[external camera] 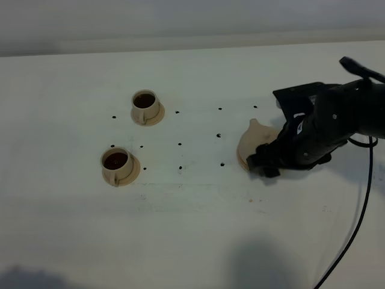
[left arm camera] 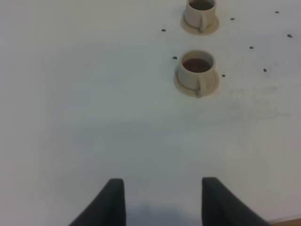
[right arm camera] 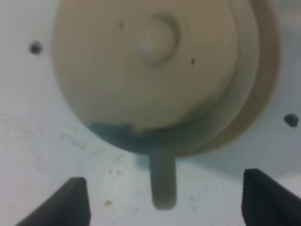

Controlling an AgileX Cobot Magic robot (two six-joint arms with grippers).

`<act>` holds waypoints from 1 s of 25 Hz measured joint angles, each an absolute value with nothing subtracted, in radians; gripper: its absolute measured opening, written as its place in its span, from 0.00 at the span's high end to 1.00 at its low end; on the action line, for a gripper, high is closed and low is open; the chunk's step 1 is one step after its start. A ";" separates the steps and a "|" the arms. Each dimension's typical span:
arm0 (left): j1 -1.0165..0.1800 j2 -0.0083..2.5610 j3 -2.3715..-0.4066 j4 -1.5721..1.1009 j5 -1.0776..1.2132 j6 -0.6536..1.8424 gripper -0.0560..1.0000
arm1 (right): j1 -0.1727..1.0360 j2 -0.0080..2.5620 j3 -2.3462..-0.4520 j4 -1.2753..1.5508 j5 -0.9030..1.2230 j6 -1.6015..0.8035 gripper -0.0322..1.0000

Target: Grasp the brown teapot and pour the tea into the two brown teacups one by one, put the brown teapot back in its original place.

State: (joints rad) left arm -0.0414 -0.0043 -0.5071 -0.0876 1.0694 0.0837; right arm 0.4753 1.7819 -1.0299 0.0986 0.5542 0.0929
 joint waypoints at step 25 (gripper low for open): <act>-0.041 -0.004 -0.507 -0.088 1.069 0.083 0.61 | 0.349 1.336 -0.949 0.096 0.583 0.092 0.72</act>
